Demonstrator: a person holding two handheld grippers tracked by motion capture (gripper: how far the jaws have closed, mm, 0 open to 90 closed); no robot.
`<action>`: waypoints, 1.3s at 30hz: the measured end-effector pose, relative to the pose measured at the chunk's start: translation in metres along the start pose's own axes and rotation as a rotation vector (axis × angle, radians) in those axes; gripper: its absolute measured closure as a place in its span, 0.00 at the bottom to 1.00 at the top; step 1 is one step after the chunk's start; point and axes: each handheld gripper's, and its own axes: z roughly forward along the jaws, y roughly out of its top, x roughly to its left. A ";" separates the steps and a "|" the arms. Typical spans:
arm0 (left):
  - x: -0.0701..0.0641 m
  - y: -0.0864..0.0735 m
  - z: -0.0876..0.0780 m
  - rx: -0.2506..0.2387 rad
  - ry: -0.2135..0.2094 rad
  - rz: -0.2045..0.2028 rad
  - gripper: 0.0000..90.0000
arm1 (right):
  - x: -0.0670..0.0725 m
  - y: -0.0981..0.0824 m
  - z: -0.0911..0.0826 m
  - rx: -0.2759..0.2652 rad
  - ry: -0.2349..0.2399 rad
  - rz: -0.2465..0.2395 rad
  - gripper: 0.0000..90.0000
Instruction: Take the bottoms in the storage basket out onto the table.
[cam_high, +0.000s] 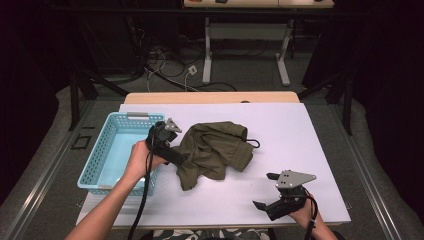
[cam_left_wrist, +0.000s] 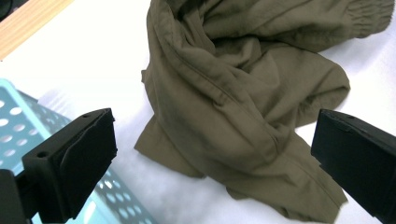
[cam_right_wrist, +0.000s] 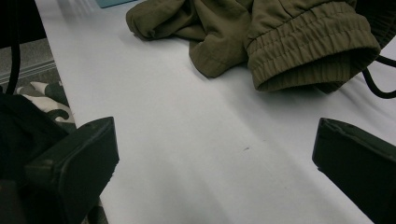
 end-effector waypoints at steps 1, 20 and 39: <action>-0.001 -0.002 -0.002 -0.003 -0.001 0.000 0.00 | 0.000 0.000 0.000 0.000 0.000 0.000 0.00; -0.025 -0.044 -0.035 -0.046 0.022 0.019 0.00 | 0.000 0.000 0.000 0.001 -0.002 -0.002 0.00; -0.045 -0.079 -0.051 -0.059 0.057 0.023 0.00 | 0.000 0.001 0.001 0.003 0.000 -0.002 0.00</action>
